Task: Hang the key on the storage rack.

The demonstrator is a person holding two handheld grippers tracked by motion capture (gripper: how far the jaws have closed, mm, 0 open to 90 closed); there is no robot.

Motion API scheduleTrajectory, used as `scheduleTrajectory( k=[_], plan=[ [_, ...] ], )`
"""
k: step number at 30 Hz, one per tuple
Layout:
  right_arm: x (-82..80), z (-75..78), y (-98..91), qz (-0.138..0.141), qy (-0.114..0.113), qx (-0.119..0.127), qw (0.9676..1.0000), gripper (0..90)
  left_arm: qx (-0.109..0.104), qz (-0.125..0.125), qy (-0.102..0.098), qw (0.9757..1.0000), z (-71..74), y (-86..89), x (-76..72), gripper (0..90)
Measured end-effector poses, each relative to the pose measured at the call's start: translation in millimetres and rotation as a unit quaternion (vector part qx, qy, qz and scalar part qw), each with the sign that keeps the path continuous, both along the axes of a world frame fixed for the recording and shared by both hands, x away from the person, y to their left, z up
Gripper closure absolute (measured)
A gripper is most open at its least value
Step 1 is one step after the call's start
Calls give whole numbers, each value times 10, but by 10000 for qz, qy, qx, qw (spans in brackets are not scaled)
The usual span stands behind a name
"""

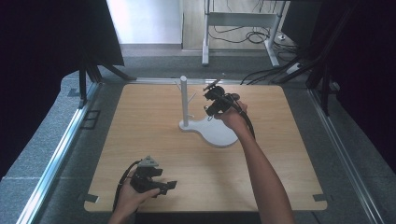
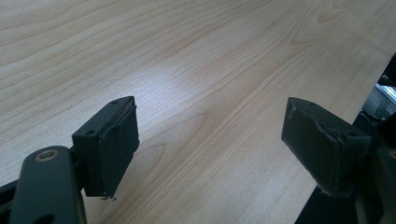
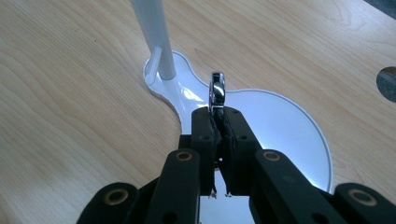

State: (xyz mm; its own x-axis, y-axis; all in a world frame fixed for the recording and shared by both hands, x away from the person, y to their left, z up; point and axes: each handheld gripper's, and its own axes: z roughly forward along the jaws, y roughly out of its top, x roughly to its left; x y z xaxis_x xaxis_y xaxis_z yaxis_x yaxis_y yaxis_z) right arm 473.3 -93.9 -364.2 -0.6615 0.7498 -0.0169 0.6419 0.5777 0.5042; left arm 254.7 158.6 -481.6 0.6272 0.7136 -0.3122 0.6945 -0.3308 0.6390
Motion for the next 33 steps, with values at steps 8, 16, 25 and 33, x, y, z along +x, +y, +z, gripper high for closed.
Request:
scheduleTrajectory(
  k=[8,16,25,33],
  plan=[
    [89,43,90,-7,-54,7,10000,844,-25,21,14,10000,1,16,1,193],
    [181,81,192,25,-55,-32,10000,843,-33,32,21,10000,3,39,6,193],
    [285,146,256,-69,-159,-13,9998,844,-49,40,25,10000,5,53,9,193],
    [327,121,329,0,-187,-77,9998,843,-47,39,46,10000,2,46,7,193]
  ],
)
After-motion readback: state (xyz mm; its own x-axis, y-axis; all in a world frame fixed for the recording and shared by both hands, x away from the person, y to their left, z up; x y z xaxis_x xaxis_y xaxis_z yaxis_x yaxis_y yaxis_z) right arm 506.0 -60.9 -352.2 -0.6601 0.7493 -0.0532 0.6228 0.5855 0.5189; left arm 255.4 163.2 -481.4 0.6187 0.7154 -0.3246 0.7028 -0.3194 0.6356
